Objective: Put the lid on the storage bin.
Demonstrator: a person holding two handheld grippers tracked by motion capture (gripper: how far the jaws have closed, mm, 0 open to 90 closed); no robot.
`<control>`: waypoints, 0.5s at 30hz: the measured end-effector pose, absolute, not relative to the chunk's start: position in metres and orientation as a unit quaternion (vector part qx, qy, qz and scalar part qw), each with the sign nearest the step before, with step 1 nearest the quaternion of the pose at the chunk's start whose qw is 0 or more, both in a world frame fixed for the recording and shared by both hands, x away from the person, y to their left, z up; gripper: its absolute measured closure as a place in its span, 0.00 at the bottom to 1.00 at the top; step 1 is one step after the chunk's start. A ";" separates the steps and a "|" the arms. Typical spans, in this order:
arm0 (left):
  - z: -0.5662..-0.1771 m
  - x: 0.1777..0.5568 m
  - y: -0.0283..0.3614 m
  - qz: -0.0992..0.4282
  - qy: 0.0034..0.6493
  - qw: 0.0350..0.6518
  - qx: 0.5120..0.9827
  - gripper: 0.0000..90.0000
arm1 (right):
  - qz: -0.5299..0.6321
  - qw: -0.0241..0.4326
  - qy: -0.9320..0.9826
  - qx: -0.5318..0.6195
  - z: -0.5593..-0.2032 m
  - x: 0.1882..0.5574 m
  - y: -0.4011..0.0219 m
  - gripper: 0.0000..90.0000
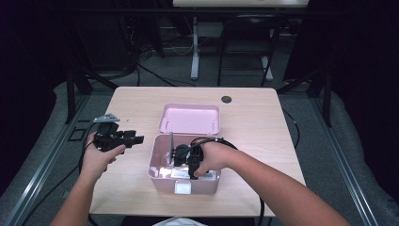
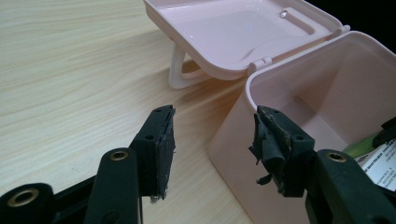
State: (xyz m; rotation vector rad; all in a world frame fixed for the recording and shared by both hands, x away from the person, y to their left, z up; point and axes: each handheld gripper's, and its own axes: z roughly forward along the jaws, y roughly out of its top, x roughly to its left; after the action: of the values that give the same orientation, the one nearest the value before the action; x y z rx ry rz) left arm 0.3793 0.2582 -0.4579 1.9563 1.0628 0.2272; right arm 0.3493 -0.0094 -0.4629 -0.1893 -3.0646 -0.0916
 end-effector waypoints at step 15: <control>-0.457 0.378 0.259 0.091 0.426 0.438 0.786 0.53 | -0.082 0.011 -0.992 -0.090 -0.429 0.349 -0.023 0.59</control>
State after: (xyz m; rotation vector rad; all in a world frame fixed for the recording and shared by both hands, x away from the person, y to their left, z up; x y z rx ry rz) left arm 0.3781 0.2594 -0.4568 1.9539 1.0586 0.2269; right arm 0.3494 -0.0230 -0.4295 -0.2800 -3.0954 -0.2573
